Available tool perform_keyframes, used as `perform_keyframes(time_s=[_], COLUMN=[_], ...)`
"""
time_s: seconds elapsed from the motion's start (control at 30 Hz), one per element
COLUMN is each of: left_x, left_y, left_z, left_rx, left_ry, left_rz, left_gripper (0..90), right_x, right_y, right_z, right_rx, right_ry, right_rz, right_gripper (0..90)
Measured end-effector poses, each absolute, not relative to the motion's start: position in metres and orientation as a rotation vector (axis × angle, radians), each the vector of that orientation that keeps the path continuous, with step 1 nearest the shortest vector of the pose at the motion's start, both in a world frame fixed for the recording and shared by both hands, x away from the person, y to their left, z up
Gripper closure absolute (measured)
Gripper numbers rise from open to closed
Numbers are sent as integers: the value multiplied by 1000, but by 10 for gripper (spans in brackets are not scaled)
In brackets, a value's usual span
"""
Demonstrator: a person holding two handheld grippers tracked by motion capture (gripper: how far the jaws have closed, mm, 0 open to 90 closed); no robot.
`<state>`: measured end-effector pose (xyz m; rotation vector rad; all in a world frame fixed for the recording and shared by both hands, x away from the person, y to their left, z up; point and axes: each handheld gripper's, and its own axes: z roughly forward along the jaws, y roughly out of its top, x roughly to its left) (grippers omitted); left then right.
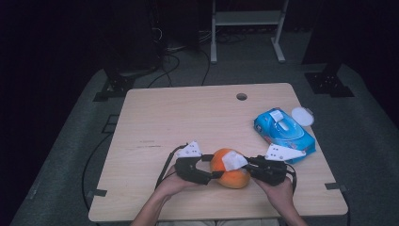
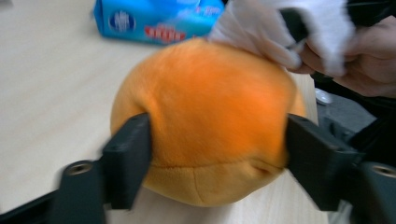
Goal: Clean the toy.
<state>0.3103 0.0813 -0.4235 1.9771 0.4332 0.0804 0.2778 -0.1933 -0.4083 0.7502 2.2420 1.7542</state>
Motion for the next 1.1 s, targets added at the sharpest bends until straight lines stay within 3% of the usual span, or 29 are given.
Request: perform_keyframes(time_s=[0.1,0.2,0.27,0.33,0.37,0.43,0.53,0.63,0.83,1.0,1.1], left_x=[302,302,307,314,316,317,312,306,302,310,311], left_y=[74,75,78,78,78,76,75,71,71,73,77], left_z=[-420,-421,-423,-427,-431,-435,-431,-428,-428,-427,-431], left_rx=[2019,2001,1962,1959,1941,1941,1963,1992,2017,1943,1965], left_ry=[347,348,417,533,564,565,469,400,335,447,449], left_rz=[150,134,93,62,7,-33,36,86,116,9,15], left_gripper=[324,289,210,59,48,81,231,270,276,99,133], right_x=[272,276,279,281,282,282,280,278,287,283,279], right_y=[-180,-184,-190,-194,-195,-196,-191,-181,-206,-208,-192], right_z=[-402,-404,-407,-411,-411,-411,-408,-400,-400,-408,-408], right_rx=[655,689,727,765,776,787,762,688,791,856,788], right_ry=[2281,2290,2284,2278,2279,2285,2294,2326,2275,2291,2331], right_rz=[1720,1687,1672,1696,1701,1713,1727,1700,1613,1686,1697], right_gripper=[814,814,814,815,815,815,813,812,811,815,816])
